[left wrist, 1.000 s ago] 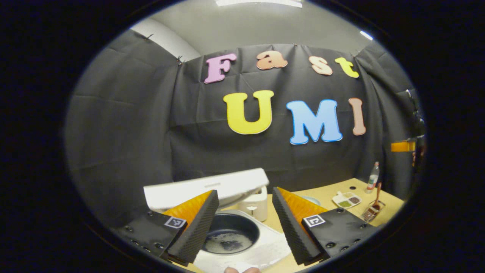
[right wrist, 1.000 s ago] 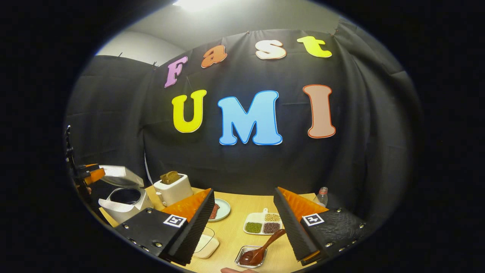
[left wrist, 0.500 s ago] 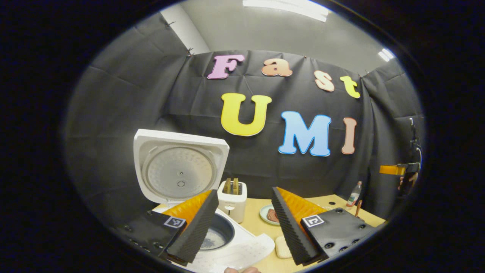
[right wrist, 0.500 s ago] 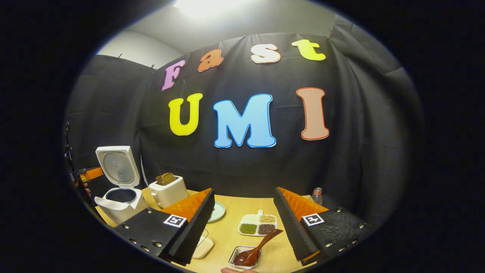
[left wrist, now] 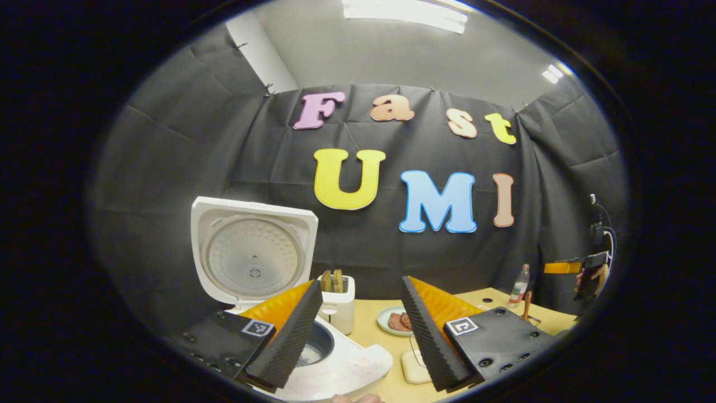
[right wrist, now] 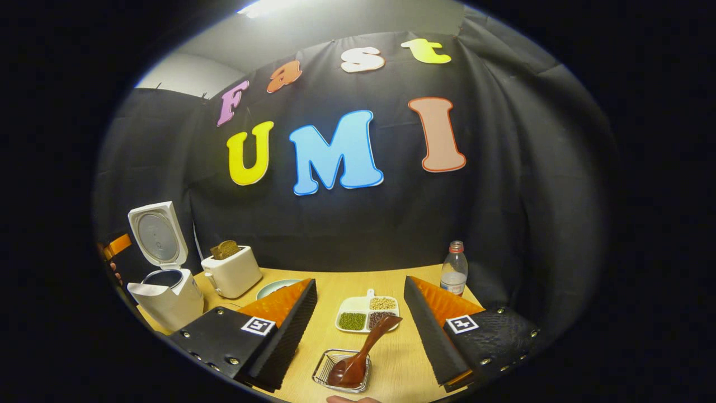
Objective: Close the left gripper, press the button to open the rice cooker; take a wooden spoon from the chopstick holder with the right hand, scoop a spoonful of rice and pour it into the rice cooker, then put the wooden spoon back into the chopstick holder.
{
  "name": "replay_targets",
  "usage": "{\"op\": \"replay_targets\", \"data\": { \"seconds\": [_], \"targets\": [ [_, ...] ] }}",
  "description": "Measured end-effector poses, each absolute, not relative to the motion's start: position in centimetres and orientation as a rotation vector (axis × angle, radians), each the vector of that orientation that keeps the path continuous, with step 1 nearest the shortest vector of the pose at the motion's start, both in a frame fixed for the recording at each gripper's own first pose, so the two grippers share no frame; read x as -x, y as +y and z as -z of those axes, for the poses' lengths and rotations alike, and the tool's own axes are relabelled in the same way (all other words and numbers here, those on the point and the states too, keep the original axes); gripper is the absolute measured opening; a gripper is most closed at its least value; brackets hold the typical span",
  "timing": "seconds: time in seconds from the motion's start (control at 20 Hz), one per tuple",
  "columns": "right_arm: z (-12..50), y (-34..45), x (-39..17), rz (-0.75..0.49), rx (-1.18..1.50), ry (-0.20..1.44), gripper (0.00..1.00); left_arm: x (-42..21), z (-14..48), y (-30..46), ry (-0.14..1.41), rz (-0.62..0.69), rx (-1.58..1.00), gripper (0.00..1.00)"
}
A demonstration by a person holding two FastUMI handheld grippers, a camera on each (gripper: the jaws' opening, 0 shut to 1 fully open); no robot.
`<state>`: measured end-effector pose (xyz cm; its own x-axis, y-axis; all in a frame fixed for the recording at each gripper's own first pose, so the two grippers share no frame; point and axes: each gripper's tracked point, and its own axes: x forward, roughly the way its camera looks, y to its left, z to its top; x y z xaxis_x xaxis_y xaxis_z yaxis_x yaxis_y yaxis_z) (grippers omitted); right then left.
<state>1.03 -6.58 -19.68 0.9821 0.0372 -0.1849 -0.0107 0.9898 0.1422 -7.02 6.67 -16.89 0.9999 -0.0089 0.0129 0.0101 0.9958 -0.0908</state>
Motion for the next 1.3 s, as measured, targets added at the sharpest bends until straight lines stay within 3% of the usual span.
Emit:
{"op": "replay_targets", "data": {
  "seconds": [0.35, 0.4, 1.05, 1.1, 1.15, 1.2, 1.25, 1.3],
  "targets": [
    [25.9, -8.5, -2.0, 0.028, -0.144, 0.253, 0.96, 6.5, 18.4, 4.6, 0.011, 0.034, 0.043, 0.94],
    [26.8, -8.5, -2.1, 0.034, -0.150, 0.263, 0.96, 6.4, 18.8, 4.2, 0.018, 0.045, 0.047, 0.99],
    [34.2, -8.3, -7.8, 0.087, -0.217, 0.360, 0.96, 6.9, 20.6, 1.4, 0.040, 0.107, 0.013, 0.99],
    [34.4, -8.2, -8.2, 0.085, -0.229, 0.367, 0.90, 6.9, 20.4, 1.3, 0.039, 0.109, 0.010, 0.99],
    [34.6, -7.5, -8.1, 0.055, -0.237, 0.373, 0.76, 6.9, 20.6, 1.2, 0.038, 0.111, 0.007, 0.99],
    [34.2, -6.9, -8.0, 0.021, -0.250, 0.366, 0.70, 7.0, 20.6, 1.2, 0.038, 0.116, 0.007, 0.99],
    [34.3, -6.8, -8.1, 0.025, -0.248, 0.369, 0.44, 6.9, 20.7, 1.2, 0.038, 0.116, 0.009, 0.99],
    [34.1, -6.8, -8.0, 0.030, -0.227, 0.371, 0.34, 6.8, 20.9, 1.2, 0.040, 0.114, 0.011, 0.99]
  ]
}}
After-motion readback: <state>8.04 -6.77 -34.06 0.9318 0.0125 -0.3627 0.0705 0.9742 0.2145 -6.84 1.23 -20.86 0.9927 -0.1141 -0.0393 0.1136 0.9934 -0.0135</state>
